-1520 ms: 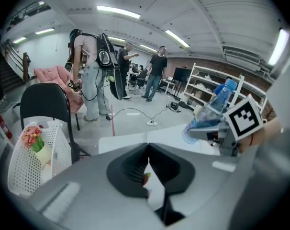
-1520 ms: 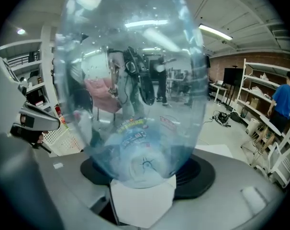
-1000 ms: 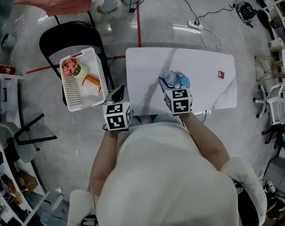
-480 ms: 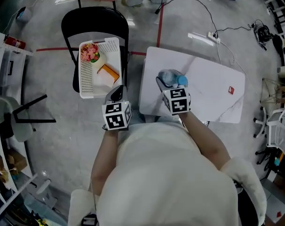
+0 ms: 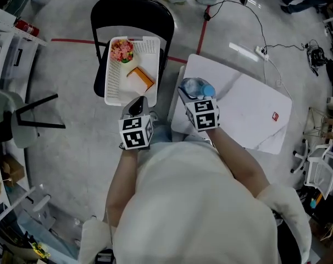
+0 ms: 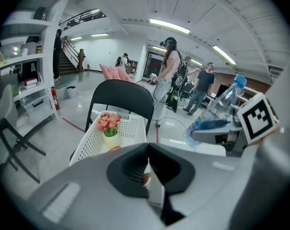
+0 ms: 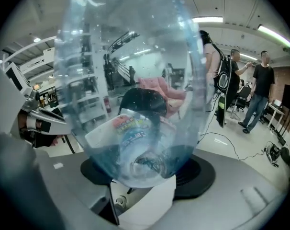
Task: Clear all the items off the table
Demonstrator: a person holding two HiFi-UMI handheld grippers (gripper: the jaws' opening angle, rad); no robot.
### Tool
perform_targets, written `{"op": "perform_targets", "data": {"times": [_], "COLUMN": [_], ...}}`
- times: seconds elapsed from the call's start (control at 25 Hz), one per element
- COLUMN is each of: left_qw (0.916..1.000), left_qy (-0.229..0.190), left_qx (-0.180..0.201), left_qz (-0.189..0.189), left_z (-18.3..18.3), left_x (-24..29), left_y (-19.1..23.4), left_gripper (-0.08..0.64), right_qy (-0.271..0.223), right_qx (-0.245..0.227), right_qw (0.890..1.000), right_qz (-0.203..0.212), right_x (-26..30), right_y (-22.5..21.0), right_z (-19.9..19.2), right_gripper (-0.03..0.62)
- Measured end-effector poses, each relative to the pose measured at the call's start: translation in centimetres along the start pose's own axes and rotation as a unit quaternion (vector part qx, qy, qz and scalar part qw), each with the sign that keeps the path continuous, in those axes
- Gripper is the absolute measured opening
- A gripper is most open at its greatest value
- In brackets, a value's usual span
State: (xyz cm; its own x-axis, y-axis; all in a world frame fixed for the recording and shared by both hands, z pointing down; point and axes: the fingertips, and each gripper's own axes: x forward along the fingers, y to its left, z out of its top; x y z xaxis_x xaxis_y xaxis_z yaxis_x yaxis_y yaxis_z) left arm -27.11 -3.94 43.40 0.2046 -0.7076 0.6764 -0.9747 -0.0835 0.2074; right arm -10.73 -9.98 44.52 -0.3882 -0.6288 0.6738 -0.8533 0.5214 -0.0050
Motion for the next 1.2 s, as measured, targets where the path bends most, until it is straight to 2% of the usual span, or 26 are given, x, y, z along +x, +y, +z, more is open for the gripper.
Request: {"op": "perform_targets", "data": {"times": [0.4,0.8,1.2], "left_qw": [0.9987,0.9952,0.9928], "left_qy": [0.000,0.008,0.018], "left_qx": [-0.039,-0.076,-0.096], "left_qz": [0.034,0.061,0.070], "left_z": [-0.6,-1.7,-2.1], "left_x": [-1.2,-1.6,0.2], "left_y": [5.4,10.9,14.4], "left_gripper": [0.009,0.009,0.009], "right_qy": [0.014,0.037,0.061], "right_qx": [-0.039,-0.091,-0.114], "right_qw": [0.997,0.988,0.981], "right_qz": [0.057,0.116,0.146], "right_x": [3.9,9.2,14.1], "right_y": [6.7,14.0,17.7], "right_z": [2.0,3.2,3.2], "right_gripper": [0.334,0.334,0.334]}}
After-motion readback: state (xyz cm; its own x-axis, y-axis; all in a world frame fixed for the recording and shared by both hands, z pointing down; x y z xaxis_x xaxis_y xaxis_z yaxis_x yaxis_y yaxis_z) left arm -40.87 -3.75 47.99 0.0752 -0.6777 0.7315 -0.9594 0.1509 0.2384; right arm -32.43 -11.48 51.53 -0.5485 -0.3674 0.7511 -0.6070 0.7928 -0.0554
